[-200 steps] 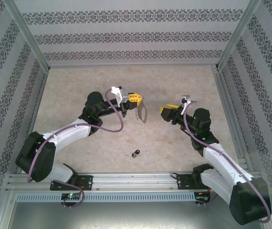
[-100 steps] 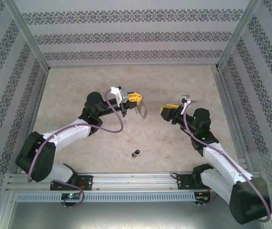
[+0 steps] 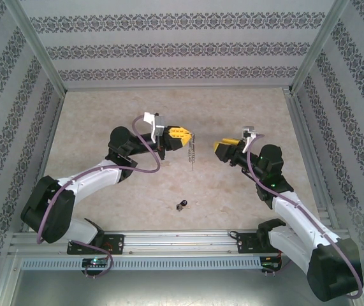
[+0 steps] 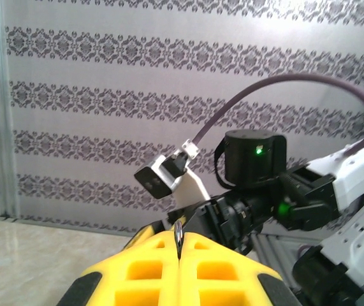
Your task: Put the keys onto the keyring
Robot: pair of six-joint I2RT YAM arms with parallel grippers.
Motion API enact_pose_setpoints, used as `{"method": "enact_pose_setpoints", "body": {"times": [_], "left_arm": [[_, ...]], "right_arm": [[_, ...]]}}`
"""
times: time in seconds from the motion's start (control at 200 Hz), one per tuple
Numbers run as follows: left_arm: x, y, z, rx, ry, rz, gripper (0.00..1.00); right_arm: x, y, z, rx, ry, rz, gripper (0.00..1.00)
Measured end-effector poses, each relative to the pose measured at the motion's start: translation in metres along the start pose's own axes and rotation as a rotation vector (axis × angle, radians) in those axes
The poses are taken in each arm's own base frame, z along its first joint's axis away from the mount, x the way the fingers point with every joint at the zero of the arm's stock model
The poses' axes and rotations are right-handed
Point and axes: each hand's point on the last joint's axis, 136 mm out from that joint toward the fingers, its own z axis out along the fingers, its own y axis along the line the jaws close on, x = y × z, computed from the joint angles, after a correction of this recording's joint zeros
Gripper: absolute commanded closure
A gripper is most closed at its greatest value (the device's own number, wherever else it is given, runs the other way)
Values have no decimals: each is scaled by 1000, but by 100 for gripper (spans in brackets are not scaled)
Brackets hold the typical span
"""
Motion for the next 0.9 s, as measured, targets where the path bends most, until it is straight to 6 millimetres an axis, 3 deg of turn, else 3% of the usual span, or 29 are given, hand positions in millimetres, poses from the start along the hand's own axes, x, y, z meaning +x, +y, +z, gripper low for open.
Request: {"method": "enact_pose_setpoints", "body": {"times": [0.29,0.545,0.769,0.899], "left_arm": [[-4,-3,1,35,-42,-135,100],[-5,-6,1,55,-38,-195,100],[8,-1,5,27,78,-262,100],[6,0,5,-18,167,-250,100]], "right_arm": [[-9,13,-7,-32,-29,-26,42],[-22,39,-8,-105,-27,-55,42],[-32,67,-7,-178,-12,-84,43],[-38,79,-6,-207,0,-109,43]]}}
